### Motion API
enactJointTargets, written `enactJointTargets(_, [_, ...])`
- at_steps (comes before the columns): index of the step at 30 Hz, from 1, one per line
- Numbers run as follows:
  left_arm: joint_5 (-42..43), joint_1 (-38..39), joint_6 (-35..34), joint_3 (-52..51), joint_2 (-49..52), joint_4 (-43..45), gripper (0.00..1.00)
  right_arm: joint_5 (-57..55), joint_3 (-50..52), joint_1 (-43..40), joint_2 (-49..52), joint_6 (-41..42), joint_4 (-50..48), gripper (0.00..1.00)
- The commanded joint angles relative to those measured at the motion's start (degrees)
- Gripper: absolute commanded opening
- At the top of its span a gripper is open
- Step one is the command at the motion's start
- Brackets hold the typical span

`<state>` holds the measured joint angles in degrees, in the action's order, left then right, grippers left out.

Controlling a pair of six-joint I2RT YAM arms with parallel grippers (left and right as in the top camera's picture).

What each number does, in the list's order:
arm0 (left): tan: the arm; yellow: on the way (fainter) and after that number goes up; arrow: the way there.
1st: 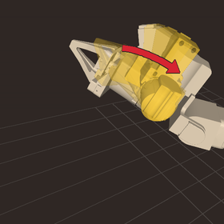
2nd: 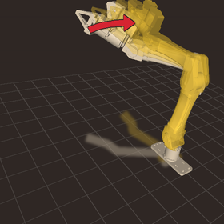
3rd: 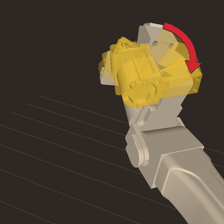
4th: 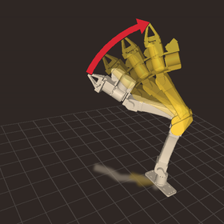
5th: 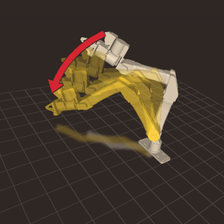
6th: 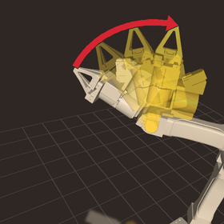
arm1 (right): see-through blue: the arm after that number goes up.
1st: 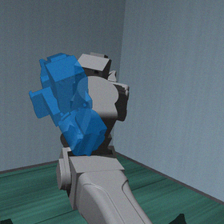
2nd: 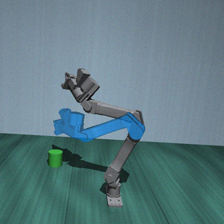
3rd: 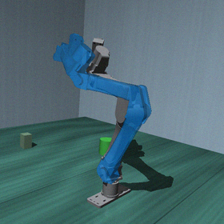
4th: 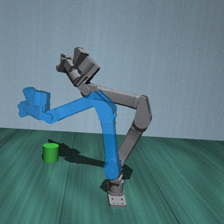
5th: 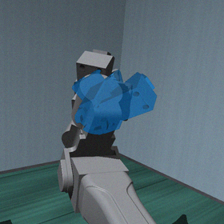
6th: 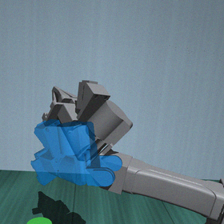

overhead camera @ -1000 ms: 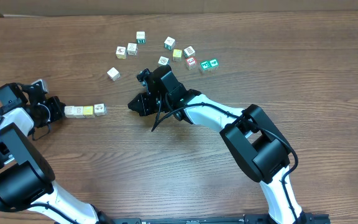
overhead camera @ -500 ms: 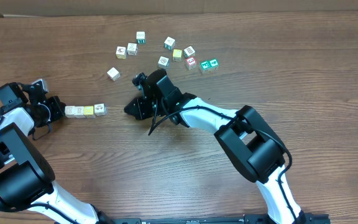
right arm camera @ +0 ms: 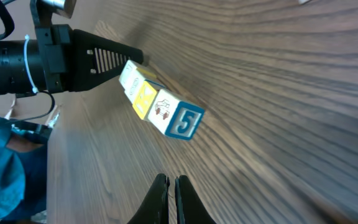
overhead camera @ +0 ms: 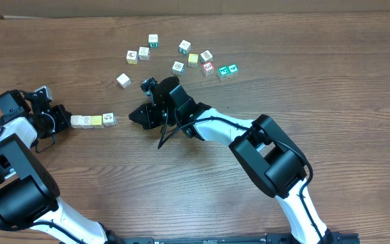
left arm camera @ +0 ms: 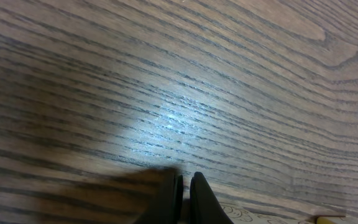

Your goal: Form a horizontal line

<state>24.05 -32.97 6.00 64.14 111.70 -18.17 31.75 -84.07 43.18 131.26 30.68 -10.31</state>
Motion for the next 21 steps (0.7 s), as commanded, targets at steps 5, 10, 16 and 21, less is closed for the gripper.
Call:
enactJointTargets(5, [1.0, 0.4, -0.4, 0.1, 0.7, 0.1, 0.04, 4.4, -10.6, 1.6, 6.8, 1.1, 3.3, 0.03])
enactJointTargets(10, [1.1, 0.4, -0.4, 0.1, 0.7, 0.0, 0.04, 3.9, -17.3, 1.7, 9.9, 0.8, 7.9, 0.04])
enactJointTargets(16, [1.0, 0.4, -0.4, 0.1, 0.7, 0.0, 0.04, 2.2, -17.3, 1.7, 10.0, 0.8, 9.4, 0.04])
enactJointTargets(21, [1.1, 0.4, -0.7, 0.1, 0.7, 0.0, 0.04, 2.4, -17.3, 2.9, 10.0, -0.7, 11.1, 0.04])
